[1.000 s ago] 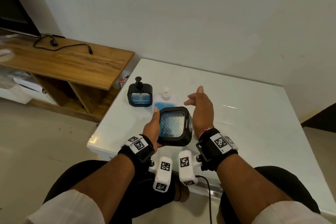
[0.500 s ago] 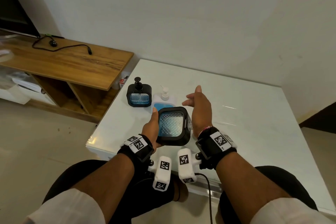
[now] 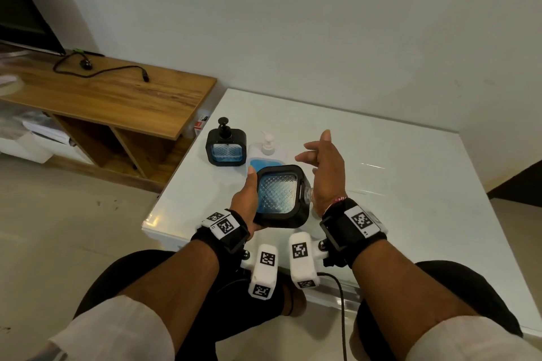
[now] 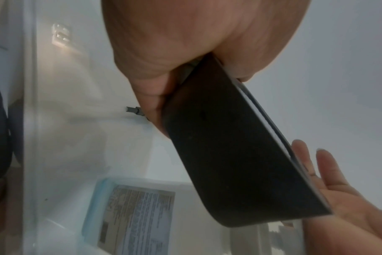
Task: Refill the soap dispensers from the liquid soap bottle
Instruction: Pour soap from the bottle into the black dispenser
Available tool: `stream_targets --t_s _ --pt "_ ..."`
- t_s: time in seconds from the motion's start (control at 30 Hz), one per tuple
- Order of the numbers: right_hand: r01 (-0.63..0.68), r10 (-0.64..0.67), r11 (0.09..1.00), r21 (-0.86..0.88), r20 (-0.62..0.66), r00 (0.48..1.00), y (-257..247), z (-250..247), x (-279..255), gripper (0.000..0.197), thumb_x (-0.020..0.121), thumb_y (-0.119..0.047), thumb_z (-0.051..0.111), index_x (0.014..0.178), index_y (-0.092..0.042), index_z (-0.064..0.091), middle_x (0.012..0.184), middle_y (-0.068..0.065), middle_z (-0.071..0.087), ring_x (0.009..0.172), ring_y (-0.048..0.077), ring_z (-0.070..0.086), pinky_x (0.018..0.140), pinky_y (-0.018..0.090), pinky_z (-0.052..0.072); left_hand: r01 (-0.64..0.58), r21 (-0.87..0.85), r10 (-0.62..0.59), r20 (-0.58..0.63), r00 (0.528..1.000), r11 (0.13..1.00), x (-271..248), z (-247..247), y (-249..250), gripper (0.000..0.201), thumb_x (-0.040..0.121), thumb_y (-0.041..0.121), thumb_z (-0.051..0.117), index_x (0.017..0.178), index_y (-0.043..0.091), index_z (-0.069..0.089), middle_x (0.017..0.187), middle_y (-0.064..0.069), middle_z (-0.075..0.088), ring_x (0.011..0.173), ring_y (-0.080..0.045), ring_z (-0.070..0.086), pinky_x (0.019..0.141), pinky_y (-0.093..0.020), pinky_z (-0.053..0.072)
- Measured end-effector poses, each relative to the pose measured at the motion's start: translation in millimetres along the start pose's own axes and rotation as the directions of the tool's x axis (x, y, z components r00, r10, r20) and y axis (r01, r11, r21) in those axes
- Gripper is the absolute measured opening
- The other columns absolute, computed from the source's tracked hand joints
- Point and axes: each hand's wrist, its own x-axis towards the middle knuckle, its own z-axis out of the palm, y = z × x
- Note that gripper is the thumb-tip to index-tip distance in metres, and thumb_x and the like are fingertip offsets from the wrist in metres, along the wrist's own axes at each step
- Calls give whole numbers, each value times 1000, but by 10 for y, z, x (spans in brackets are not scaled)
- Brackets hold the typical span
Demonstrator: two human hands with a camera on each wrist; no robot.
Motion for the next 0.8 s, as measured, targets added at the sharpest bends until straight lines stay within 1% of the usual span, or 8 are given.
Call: stream_targets --t_s 0.13,0.2,0.3,0.37,0.43,0.6,0.7,0.8 --pt "-216 217 966 144 13 976 -108 -57 61 59 97 -63 28 98 -15 63 79 5 68 94 20 64 91 41 36 -8 15 8 -8 1000 1000 5 -1 -16 72 94 75 44 134 18 60 123 -17 70 108 -38 70 92 -60 58" --pt "-253 258 951 175 -1 966 -112 -58 83 61 96 -65 29 99 -14 62 80 6 67 93 21 63 87 41 36 -3 13 3 -12 1000 1000 20 -2 -19 72 94 76 44 134 19 61 123 -16 71 108 -38 70 92 -60 58" --pt "-172 176 983 68 -59 983 -77 -4 92 61 98 -62 28 100 -12 63 85 9 69 95 22 64 69 30 36 2 -9 -2 2 1000 1000 17 15 -8 70 94 74 45 132 18 62 121 -16 72 107 -38 71 90 -58 59" --pt "-54 52 998 -24 -89 995 -24 27 74 58 98 -59 31 96 -11 64 83 9 70 89 21 65 73 30 40 4 -17 -4 8 1000 1000 -5 19 -4 68 95 72 45 130 16 62 120 -16 72 106 -37 71 86 -54 60" --pt "2 -5 999 -33 -79 997 1 29 56 57 98 -58 33 95 -10 64 81 8 69 88 21 65 76 30 41 3 -32 -2 21 1000 999 1 15 -11 69 95 72 45 131 16 62 120 -16 72 106 -37 71 84 -53 61" --pt "-103 104 992 72 -8 995 -89 3 35 59 100 -58 28 106 -11 62 90 7 71 101 19 63 68 26 35 16 -40 -15 25 1000 999 2 -9 -17 71 94 74 45 135 18 60 124 -17 70 110 -39 69 92 -60 57" --pt "-74 75 995 67 -17 997 -92 29 32 58 100 -57 27 107 -11 63 90 7 71 99 18 63 70 27 37 5 -33 -5 14 1000 999 5 -7 -6 68 94 73 45 133 19 60 124 -16 70 109 -38 69 91 -59 58" --pt "7 -7 1000 -7 -17 1000 -38 54 -3 54 102 -51 31 103 -8 63 89 10 71 88 12 62 72 24 37 7 -40 -7 10 1000 999 3 -12 -11 70 93 74 47 133 18 61 122 -15 71 107 -38 70 86 -56 60"
